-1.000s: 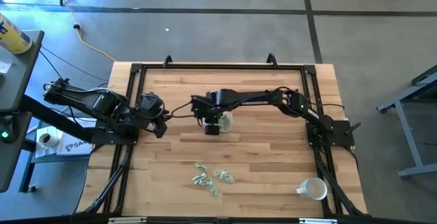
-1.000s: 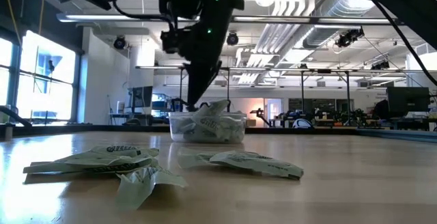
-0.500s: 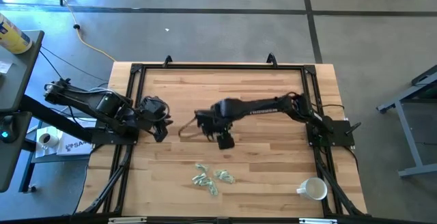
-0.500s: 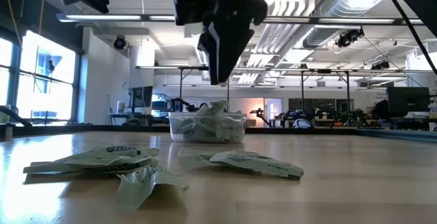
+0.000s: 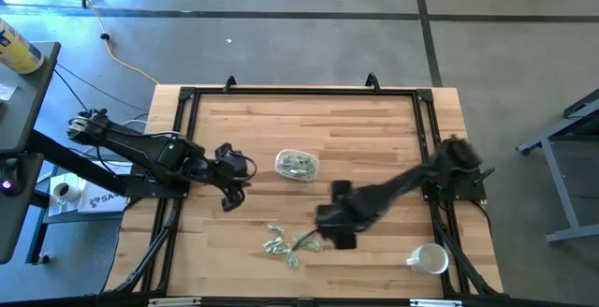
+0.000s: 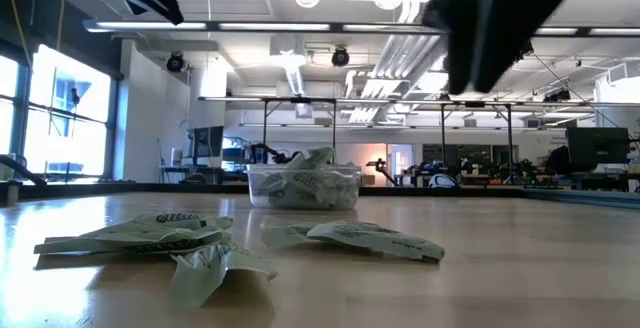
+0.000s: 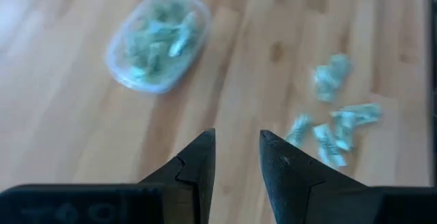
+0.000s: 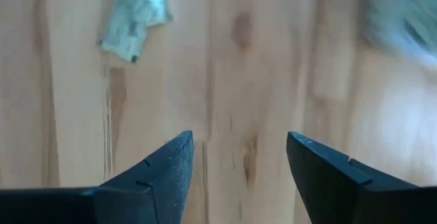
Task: Pick and place Stevia / Truvia into bins
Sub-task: Put the stevia packet into the transparent container
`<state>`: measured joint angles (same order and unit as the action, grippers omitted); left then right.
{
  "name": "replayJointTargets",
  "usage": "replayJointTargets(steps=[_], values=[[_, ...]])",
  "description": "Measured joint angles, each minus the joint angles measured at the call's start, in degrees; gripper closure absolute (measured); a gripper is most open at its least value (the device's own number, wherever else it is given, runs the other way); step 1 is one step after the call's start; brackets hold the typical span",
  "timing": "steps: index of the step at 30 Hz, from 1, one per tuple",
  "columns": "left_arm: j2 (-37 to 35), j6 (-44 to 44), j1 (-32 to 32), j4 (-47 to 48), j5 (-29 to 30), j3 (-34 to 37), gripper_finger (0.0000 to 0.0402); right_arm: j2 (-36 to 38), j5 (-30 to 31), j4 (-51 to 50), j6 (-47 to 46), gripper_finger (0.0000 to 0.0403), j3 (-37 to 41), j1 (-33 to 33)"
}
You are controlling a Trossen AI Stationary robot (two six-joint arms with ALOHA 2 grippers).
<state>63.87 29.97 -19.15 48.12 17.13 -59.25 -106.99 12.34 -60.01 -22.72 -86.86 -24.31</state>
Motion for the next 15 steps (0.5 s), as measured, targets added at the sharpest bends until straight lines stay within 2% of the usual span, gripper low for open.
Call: replayJointTargets(steps=[2, 7, 11, 15], values=[[1.16, -2.25, 0.01, -1.28, -2.4, -0.01, 0.0254, 4.48, 3.32, 0.0, -8.66, 0.0178, 5.59, -2.11], [8.47, -7.43, -0.03, -4.85, -6.51, 0.01, 0.0254, 12.74, 4.8, 0.45, -22.61, 0.0172, 17.4, -4.7], [14.88, -8.71, 0.01, -9.79, -9.16, 0.01, 0.0254, 16.56, 5.22, 2.29, -23.26, 0.0167, 21.74, -6.01], [17.46, -3.85, -0.01, -14.15, -10.9, -2.04, 0.0254, 18.46, 7.06, 0.61, -19.67, 0.0167, 22.65, -7.02]])
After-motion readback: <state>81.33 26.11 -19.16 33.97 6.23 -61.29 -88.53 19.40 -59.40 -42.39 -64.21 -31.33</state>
